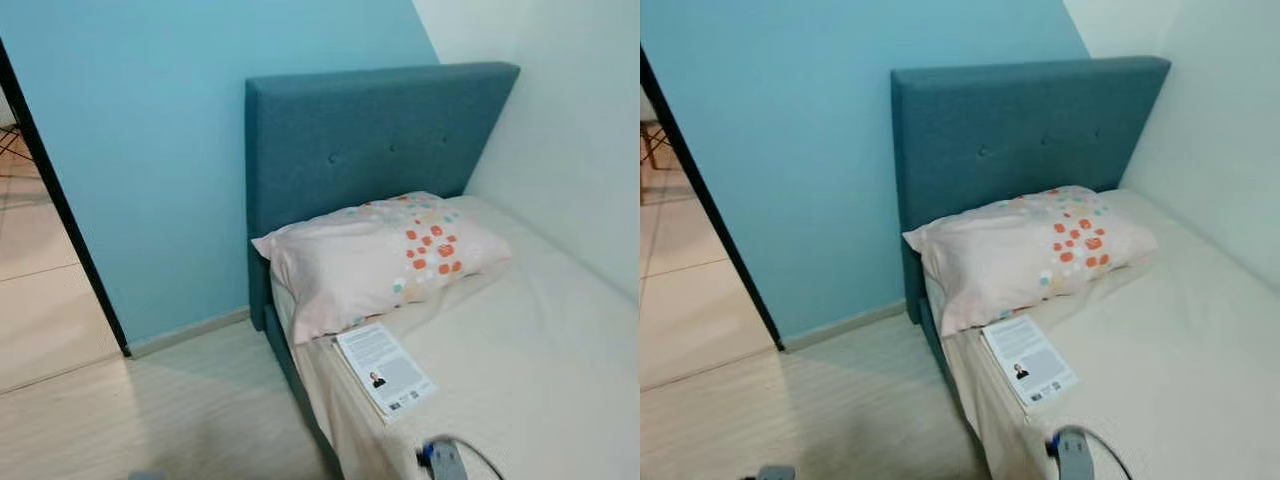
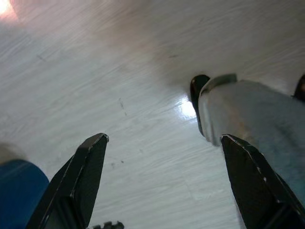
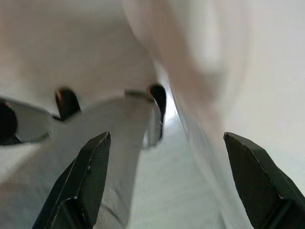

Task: Clean up the room

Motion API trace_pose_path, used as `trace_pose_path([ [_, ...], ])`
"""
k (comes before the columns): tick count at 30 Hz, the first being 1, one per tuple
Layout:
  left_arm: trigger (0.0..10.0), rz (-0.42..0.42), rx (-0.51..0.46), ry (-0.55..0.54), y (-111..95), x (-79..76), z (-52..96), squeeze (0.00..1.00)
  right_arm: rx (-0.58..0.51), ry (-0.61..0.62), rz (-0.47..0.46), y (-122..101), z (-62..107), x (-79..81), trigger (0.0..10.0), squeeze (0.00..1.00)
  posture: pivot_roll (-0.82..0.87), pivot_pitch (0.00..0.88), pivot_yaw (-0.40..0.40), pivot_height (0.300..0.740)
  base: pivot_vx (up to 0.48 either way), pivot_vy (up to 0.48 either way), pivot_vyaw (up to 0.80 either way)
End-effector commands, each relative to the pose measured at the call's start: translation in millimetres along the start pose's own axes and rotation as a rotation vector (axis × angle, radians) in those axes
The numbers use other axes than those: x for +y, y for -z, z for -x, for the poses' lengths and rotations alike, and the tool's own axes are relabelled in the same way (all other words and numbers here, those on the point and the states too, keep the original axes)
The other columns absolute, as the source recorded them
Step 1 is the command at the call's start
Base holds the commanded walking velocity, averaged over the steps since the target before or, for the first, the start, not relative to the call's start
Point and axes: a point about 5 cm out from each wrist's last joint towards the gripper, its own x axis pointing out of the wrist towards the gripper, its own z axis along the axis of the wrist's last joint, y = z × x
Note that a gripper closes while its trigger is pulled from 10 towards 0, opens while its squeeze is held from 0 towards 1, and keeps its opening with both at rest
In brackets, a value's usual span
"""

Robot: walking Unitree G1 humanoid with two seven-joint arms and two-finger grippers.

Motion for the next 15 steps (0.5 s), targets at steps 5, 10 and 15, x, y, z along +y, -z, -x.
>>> trace_pose_path([
  [5,10.0,-0.022,-0.004,0.017,0,-5.3,0.1,0.0,0.037,0.027,0.072,6,1.2,-4.5,10.0,0.0,0.04,0.0,-0.116,0.74,0.0,0.0,0.0],
  [10,10.0,-0.036,-0.035,0.026,-11,-8.5,-1.3,0.0,-0.016,0.036,0.096,-16,-0.3,-3.8,10.0,0.0,0.02,0.0,-0.111,0.74,0.0,0.0,0.0],
  [15,10.0,-0.046,-0.05,0.033,-17,-11.3,-2.1,0.0,-0.027,0.057,0.137,-23,-1.1,-2.4,10.0,0.0,0.02,0.0,-0.106,0.74,0.0,0.0,0.0],
])
